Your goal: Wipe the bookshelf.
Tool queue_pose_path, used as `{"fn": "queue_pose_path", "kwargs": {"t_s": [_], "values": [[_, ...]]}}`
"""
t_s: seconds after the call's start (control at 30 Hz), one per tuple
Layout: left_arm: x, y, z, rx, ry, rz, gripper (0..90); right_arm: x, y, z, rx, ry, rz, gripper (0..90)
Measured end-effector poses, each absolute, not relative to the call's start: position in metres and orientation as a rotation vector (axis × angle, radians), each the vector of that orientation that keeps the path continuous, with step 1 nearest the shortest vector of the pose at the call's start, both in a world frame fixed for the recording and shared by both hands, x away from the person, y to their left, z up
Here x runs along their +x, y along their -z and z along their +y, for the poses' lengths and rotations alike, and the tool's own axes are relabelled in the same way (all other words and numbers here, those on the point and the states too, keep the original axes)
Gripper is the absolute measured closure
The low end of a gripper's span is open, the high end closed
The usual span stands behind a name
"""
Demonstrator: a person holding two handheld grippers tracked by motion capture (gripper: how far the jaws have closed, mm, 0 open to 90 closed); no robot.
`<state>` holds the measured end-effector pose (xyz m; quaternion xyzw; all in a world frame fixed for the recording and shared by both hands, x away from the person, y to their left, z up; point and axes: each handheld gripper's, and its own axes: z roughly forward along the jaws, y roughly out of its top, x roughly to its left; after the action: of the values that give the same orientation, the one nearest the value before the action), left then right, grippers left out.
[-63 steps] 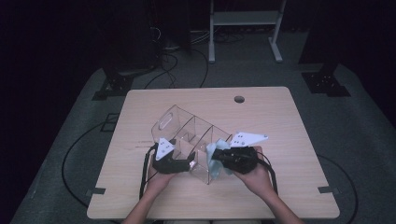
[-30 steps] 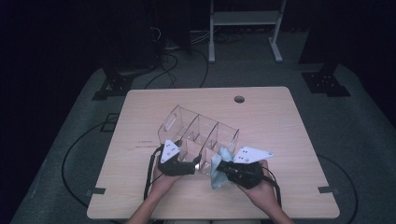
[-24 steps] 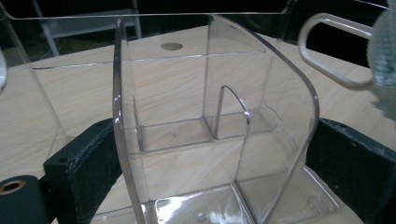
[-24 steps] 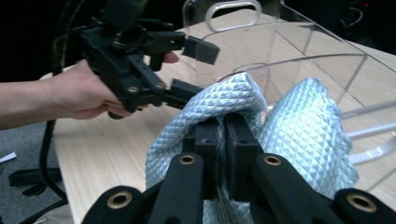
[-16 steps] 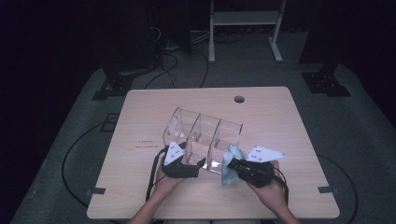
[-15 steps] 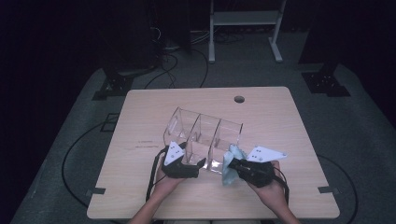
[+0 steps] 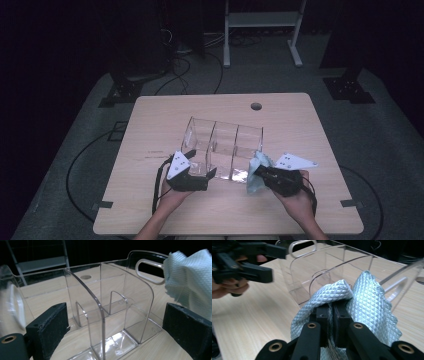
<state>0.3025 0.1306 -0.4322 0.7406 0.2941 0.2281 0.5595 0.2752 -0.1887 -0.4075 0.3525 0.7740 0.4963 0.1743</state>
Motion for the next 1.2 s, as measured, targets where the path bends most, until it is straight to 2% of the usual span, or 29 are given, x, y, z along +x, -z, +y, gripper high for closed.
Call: {"fn": "queue_pose_path", "kwargs": {"t_s": [0.6,1.2], "values": [[0.297,0.413,0.139,1.702,-0.530,0.621,5.1,0.288,0.409,-0.220,1.111,-1.388,2.112,84.0],[0.307,0.421,0.141,1.749,-0.489,0.622,4.4,0.297,0.411,-0.242,1.175,-1.379,2.059,83.9]]}}
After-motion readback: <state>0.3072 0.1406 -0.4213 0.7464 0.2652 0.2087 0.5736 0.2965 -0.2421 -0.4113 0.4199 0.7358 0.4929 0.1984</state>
